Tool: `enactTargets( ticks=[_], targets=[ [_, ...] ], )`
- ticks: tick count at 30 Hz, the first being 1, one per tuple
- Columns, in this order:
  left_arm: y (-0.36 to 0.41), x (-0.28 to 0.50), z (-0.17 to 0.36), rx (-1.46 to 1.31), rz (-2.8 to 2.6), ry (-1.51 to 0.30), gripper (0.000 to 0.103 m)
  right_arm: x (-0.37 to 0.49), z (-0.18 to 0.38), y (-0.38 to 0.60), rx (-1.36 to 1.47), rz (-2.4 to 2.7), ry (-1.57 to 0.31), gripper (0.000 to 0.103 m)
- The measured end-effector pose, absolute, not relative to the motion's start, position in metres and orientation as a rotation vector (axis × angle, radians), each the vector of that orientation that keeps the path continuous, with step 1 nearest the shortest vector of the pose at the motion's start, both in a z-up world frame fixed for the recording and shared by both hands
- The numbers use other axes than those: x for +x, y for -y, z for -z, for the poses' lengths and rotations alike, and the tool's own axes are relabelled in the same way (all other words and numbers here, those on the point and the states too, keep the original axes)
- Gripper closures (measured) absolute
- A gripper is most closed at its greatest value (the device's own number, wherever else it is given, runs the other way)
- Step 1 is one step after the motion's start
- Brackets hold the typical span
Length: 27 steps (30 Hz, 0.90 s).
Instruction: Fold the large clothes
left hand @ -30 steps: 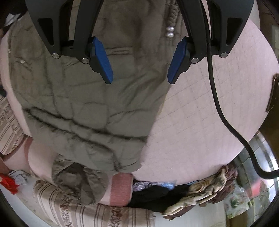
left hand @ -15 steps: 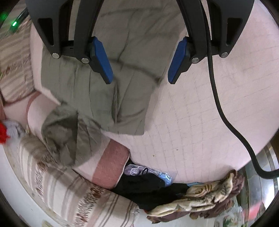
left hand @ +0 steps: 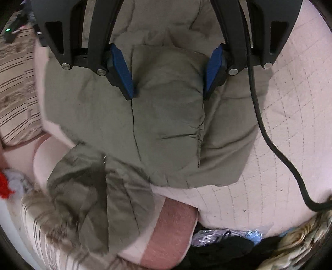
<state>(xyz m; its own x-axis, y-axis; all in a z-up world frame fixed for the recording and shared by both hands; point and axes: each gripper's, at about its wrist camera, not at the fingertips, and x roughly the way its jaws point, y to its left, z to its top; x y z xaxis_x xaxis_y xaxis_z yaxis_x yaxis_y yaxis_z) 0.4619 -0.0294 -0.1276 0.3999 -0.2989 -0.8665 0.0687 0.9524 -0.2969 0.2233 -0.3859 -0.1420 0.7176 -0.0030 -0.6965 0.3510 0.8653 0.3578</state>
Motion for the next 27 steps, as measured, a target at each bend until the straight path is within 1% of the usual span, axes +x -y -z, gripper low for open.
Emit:
enactTargets(
  ticks=[1,2,3,4,6,9,12,15,18,22,24,26,27],
  targets=[
    [0.034,0.461,0.127,-0.192,0.225,-1.137,0.065,0.224,0.142,0.388,0.500,0.209,-0.752,0.029],
    [0.033,0.459,0.124,-0.185,0.223,-1.132,0.068,0.224,0.143,0.391,0.500,0.215,-0.754,0.029],
    [0.031,0.457,0.118,-0.189,0.226,-1.117,0.079,0.224,0.143,0.393,0.500,0.221,-0.754,0.029],
    [0.026,0.453,0.109,-0.195,0.239,-1.094,0.084,0.224,0.143,0.394,0.501,0.226,-0.753,0.029],
    [0.011,0.449,0.096,-0.198,0.222,-1.056,0.085,0.224,0.142,0.397,0.501,0.237,-0.741,0.029],
    [-0.009,0.452,0.096,-0.217,0.185,-1.050,0.085,0.226,0.141,0.399,0.509,0.247,-0.725,0.029],
    [-0.013,0.457,0.119,-0.210,0.141,-1.101,0.085,0.232,0.144,0.398,0.513,0.260,-0.730,0.029],
    [-0.009,0.458,0.137,-0.193,0.113,-1.109,0.081,0.240,0.148,0.393,0.505,0.264,-0.744,0.029],
    [0.004,0.457,0.143,-0.117,0.078,-1.092,0.075,0.246,0.151,0.387,0.465,0.277,-0.762,0.029],
    [0.012,0.451,0.127,-0.037,0.060,-1.071,0.073,0.247,0.152,0.385,0.446,0.273,-0.769,0.029],
    [0.009,0.437,0.108,-0.025,0.072,-1.029,0.073,0.245,0.150,0.386,0.453,0.272,-0.764,0.029],
    [0.002,0.419,0.093,-0.011,0.083,-0.987,0.068,0.242,0.148,0.389,0.463,0.276,-0.753,0.029],
    [-0.003,0.408,0.087,-0.003,0.080,-0.971,0.061,0.240,0.146,0.391,0.469,0.280,-0.747,0.029]
  ],
)
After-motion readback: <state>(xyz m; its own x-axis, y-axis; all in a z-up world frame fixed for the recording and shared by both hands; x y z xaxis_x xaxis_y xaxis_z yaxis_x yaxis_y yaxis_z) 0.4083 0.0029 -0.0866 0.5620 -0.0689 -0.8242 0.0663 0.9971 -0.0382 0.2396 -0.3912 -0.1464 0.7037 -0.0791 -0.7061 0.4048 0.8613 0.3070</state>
